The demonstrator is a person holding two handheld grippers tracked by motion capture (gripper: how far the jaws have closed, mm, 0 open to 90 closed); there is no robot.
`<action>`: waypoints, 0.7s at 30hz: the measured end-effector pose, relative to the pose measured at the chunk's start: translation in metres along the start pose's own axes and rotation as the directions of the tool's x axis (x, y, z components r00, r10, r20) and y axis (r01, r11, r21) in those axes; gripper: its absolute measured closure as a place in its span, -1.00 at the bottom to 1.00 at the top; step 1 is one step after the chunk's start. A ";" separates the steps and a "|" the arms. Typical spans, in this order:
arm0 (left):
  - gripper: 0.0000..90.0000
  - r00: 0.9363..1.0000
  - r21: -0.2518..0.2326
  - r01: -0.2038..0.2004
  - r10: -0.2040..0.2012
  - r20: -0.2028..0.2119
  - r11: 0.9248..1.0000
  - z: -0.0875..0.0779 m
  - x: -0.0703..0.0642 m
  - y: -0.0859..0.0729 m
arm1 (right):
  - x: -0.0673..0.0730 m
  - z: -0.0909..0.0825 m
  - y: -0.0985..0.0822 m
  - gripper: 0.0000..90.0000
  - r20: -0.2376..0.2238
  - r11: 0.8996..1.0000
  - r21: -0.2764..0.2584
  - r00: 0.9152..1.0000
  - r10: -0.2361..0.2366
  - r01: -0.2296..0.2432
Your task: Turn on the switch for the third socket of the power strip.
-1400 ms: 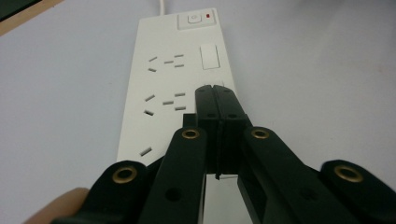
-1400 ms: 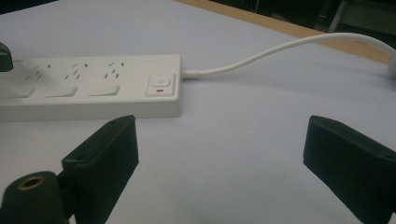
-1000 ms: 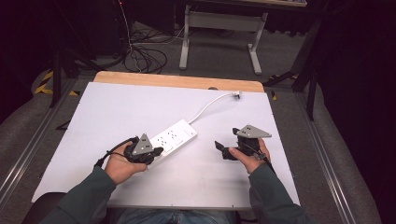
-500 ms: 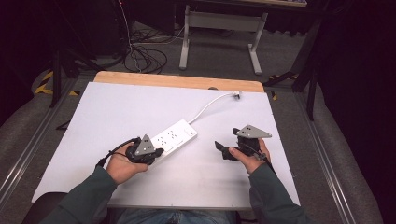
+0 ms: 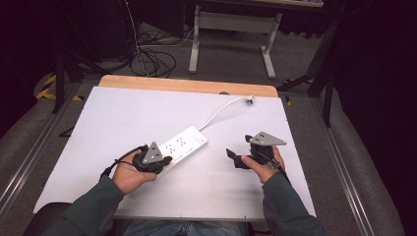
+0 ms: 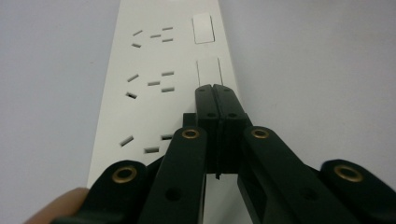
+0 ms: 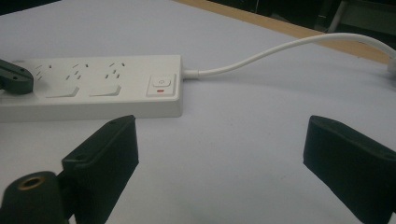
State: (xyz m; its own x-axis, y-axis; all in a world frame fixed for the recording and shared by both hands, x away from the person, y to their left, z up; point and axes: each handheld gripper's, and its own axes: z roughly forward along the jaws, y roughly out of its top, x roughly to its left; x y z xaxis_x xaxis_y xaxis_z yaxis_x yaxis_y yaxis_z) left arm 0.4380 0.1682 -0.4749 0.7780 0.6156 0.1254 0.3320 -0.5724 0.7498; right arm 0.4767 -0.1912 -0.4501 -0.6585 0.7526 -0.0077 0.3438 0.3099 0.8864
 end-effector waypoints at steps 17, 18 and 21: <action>1.00 0.999 -0.068 0.021 -0.024 -0.039 0.997 -0.008 0.007 0.003 | 0.000 -0.001 -0.001 -0.76 0.006 1.000 0.003 1.000 0.001 -0.001; 1.00 0.999 -0.071 0.023 -0.026 -0.038 0.997 -0.009 0.007 0.003 | 0.000 -0.001 -0.001 -0.76 0.007 1.000 0.004 1.000 0.001 -0.001; 1.00 0.999 -0.076 0.023 -0.026 -0.043 0.997 -0.011 0.007 0.003 | 0.000 -0.002 -0.001 -0.76 0.009 1.000 0.002 1.000 -0.002 0.002</action>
State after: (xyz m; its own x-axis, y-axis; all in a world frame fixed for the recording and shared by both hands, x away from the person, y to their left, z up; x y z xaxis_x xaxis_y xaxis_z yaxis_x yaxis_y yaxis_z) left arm 0.4388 0.1767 -0.4644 0.7456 0.6530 0.1331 0.3087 -0.5154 0.7994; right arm 0.4747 -0.1929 -0.4499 -0.6530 0.7573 -0.0132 0.3442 0.3122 0.8855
